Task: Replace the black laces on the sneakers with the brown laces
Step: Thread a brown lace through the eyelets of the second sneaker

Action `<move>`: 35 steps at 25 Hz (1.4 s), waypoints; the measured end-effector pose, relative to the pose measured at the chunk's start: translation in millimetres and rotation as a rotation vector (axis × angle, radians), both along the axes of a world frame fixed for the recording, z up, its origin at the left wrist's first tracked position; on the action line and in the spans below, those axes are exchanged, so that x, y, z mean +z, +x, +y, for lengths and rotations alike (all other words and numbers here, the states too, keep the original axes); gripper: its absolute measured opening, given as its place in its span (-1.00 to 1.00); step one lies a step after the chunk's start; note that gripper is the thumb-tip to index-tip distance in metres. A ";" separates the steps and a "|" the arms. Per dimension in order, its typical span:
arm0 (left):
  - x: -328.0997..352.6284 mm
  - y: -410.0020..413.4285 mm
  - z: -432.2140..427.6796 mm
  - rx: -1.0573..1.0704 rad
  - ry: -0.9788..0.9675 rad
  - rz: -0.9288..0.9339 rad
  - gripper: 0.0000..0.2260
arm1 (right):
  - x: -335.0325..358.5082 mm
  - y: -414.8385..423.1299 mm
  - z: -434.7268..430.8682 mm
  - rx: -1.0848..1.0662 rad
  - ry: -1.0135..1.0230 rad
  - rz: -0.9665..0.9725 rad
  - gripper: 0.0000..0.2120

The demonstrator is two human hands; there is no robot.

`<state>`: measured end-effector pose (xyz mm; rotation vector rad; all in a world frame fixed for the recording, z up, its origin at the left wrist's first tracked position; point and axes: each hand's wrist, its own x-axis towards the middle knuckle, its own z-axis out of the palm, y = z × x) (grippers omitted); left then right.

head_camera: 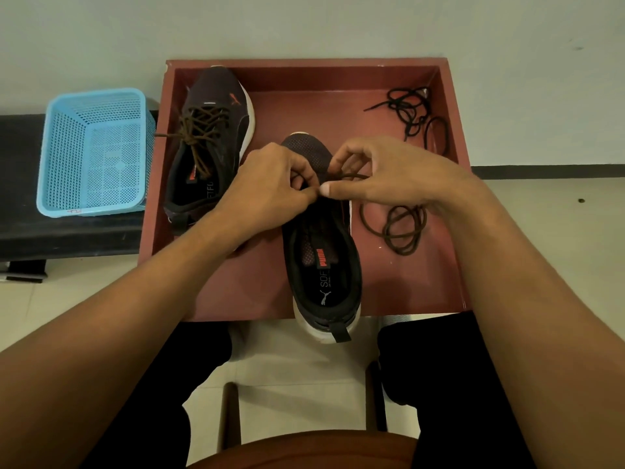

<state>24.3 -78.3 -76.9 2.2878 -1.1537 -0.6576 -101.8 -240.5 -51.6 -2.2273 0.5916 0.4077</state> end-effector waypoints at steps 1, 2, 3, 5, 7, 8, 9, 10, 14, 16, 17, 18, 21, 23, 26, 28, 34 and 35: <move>0.3 -0.2 -0.7 0.003 0.005 -0.001 -0.88 | 2.3 -1.0 1.2 0.002 0.031 0.013 -0.53; 1.2 -0.1 -1.0 0.004 0.011 0.003 -0.87 | 3.7 0.1 4.4 0.017 0.035 0.030 -0.49; 2.6 0.5 -1.0 0.003 0.018 0.016 -0.86 | 2.7 2.6 8.3 0.034 0.007 0.042 -0.45; 5.2 3.4 -0.4 -0.007 0.033 0.048 -0.85 | -1.4 8.9 16.4 0.028 -0.087 0.035 -0.46; 7.9 6.9 1.6 -0.018 0.053 0.057 -0.86 | -3.0 11.6 21.4 -0.010 -0.151 0.022 -0.54; 9.3 8.9 3.2 -0.018 0.057 0.059 -0.87 | -2.6 11.2 22.4 -0.022 -0.168 0.026 -0.57; 10.9 10.8 5.2 -0.012 0.056 0.067 -0.88 | -1.6 10.1 22.6 -0.029 -0.180 0.033 -0.59; 13.0 12.4 6.9 -0.004 0.051 0.083 -0.89 | -0.8 8.9 22.4 -0.043 -0.194 0.033 -0.60; 22.1 9.9 10.4 0.001 0.058 0.170 -0.92 | -3.2 7.1 22.6 -0.138 -0.209 -0.004 -0.65; 27.2 11.4 12.3 0.028 0.035 0.293 -0.92 | -3.1 6.1 23.0 -0.181 -0.204 -0.003 -0.68; 30.7 14.0 14.5 0.052 0.010 0.389 -0.93 | -2.9 5.7 22.4 -0.197 -0.201 -0.003 -0.68; 34.3 17.2 17.2 0.073 -0.015 0.481 -0.93 | -2.1 5.5 22.0 -0.210 -0.197 -0.001 -0.68; 40.3 24.2 24.2 0.092 -0.028 0.587 -0.92 | -0.7 7.5 23.7 -0.190 -0.194 0.011 -0.67; 39.3 24.6 25.2 0.111 -0.021 0.567 -0.91 | -0.8 8.8 26.6 -0.140 -0.203 0.004 -0.64; 34.7 23.5 22.6 0.134 -0.033 0.496 -0.91 | -0.6 11.2 28.4 -0.040 -0.230 -0.161 -0.69; 32.3 22.7 20.7 0.154 -0.049 0.453 -0.88 | 0.4 14.9 28.3 -0.015 -0.209 -0.280 -0.81; 42.2 12.5 29.2 0.120 0.198 0.181 -0.67 | -7.1 18.5 22.4 -0.034 -0.131 -0.352 -0.90; 42.5 7.1 29.1 0.078 0.262 0.115 -0.62 | -7.6 18.9 21.3 -0.042 -0.122 -0.353 -0.90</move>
